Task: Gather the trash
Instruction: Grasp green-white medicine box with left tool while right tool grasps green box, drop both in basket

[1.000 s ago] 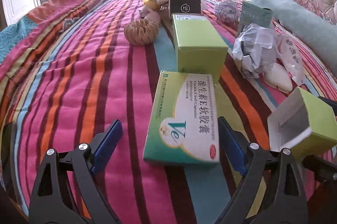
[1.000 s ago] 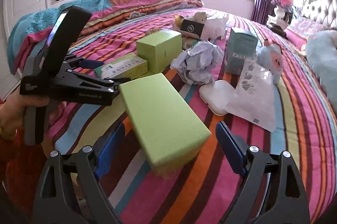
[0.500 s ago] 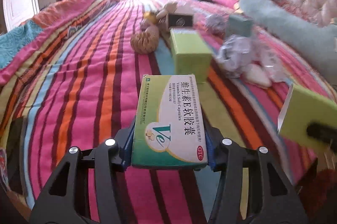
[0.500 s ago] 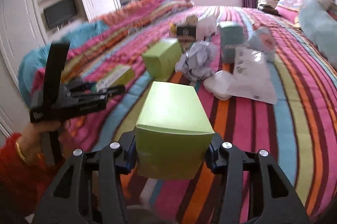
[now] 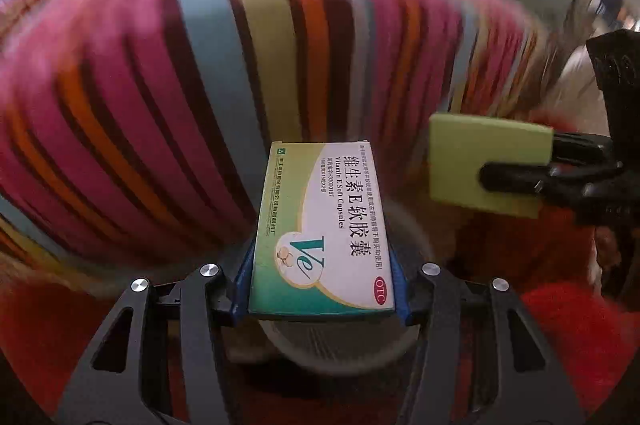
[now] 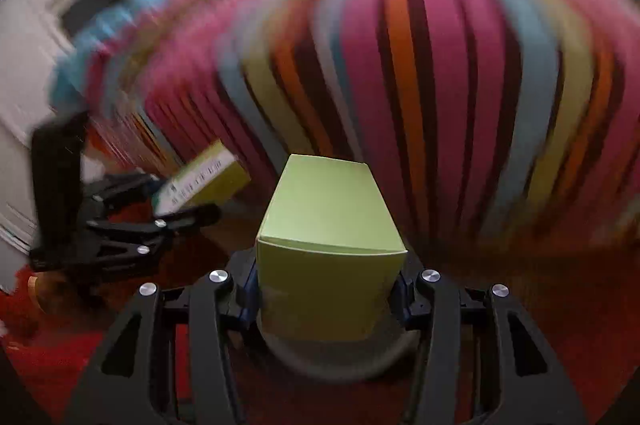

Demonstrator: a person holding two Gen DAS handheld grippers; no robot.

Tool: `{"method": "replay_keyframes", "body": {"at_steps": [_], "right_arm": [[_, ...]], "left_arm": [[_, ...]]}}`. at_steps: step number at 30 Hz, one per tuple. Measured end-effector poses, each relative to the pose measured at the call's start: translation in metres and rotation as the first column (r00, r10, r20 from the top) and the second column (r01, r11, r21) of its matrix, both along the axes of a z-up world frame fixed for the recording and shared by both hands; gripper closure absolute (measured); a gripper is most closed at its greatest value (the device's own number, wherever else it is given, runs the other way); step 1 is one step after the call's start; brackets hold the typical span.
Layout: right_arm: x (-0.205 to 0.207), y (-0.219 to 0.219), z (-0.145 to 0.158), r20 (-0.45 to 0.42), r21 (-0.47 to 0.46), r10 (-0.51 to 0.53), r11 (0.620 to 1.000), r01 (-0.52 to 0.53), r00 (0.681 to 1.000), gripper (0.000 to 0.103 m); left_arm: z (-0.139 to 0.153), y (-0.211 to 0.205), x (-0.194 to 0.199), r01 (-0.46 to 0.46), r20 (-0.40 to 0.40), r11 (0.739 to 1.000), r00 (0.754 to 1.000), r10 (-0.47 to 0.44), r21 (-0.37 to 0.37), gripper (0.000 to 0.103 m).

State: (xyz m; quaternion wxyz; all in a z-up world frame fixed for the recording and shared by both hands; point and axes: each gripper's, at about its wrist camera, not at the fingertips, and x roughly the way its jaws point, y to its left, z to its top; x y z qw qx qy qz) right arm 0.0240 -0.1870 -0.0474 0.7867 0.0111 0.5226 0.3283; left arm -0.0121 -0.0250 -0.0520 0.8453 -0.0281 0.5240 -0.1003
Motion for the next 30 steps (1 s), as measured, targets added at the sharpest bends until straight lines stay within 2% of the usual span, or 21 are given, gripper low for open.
{"method": "replay_keyframes", "body": {"at_steps": [2, 4, 10, 11, 12, 13, 15, 17, 27, 30], "right_arm": [[-0.001, 0.007, -0.035, -0.091, -0.043, -0.006, 0.999, 0.002, 0.996, 0.055], [0.0, 0.015, -0.059, -0.149, -0.075, 0.003, 0.997, -0.014, 0.989, 0.055], [0.011, 0.028, -0.08, -0.187, -0.129, 0.022, 0.991, -0.047, 0.982, 0.054], [0.009, 0.028, -0.081, -0.189, -0.136, 0.019, 0.99, -0.045, 0.982, 0.051], [0.01, 0.03, -0.082, -0.191, -0.151, 0.016, 0.987, -0.046, 0.981, 0.038], [0.007, 0.029, -0.083, -0.187, -0.16, 0.011, 0.986, -0.041, 0.982, 0.026], [0.006, 0.025, -0.082, -0.178, -0.157, 0.003, 0.987, -0.031, 0.984, 0.026], [0.001, 0.019, -0.082, -0.17, -0.161, -0.012, 0.987, -0.016, 0.985, 0.026], [0.003, 0.01, -0.079, -0.165, -0.173, -0.059, 0.984, 0.03, 0.984, 0.026], [0.002, 0.01, -0.068, -0.126, -0.161, -0.067, 0.986, 0.046, 0.99, 0.026]], "left_arm": [[-0.04, -0.012, 0.008, 0.016, -0.109, 1.0, 0.994, -0.015, 0.006, 0.051], [-0.067, -0.021, 0.014, 0.043, -0.179, 0.999, 0.983, -0.039, 0.017, 0.051], [-0.101, -0.025, 0.021, 0.062, -0.286, 0.998, 0.957, -0.052, 0.025, 0.049], [-0.103, -0.025, 0.022, 0.056, -0.291, 0.998, 0.956, -0.043, 0.038, 0.038], [-0.104, -0.025, 0.022, 0.051, -0.29, 0.997, 0.956, -0.034, 0.054, 0.026], [-0.105, -0.023, 0.023, 0.046, -0.284, 0.997, 0.958, -0.025, 0.066, 0.024], [-0.104, -0.021, 0.024, 0.036, -0.272, 0.997, 0.962, -0.015, 0.072, 0.016], [-0.102, -0.019, 0.025, 0.025, -0.256, 0.996, 0.967, -0.003, 0.082, 0.014], [-0.091, 0.0, 0.021, -0.053, -0.223, 0.998, 0.973, 0.061, 0.043, 0.014], [-0.071, 0.009, 0.019, -0.095, -0.158, 0.994, 0.982, 0.101, 0.047, 0.014]]}}
